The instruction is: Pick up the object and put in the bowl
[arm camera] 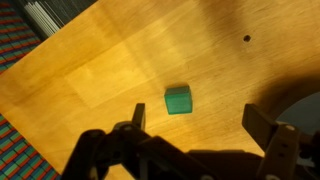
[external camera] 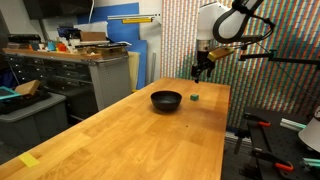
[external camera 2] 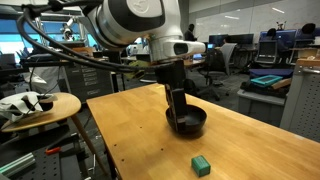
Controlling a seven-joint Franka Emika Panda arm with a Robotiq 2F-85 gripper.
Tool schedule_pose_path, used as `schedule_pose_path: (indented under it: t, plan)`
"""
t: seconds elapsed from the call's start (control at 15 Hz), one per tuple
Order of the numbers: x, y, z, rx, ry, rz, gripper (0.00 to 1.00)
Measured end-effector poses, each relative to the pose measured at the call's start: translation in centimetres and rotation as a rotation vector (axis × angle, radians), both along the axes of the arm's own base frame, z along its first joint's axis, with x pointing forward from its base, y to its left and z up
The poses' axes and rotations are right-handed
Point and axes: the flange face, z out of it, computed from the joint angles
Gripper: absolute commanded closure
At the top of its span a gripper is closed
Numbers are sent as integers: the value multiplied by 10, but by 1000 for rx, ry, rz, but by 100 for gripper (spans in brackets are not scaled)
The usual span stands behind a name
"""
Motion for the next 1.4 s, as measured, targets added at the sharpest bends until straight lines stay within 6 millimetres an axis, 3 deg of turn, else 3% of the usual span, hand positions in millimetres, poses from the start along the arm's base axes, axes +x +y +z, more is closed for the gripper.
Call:
schedule_pose_path:
  t: [0.6, 1.4]
  plan:
    - [15, -21, -52, 8, -54, 31, 0]
    - [14, -43, -94, 48, -89, 103, 0]
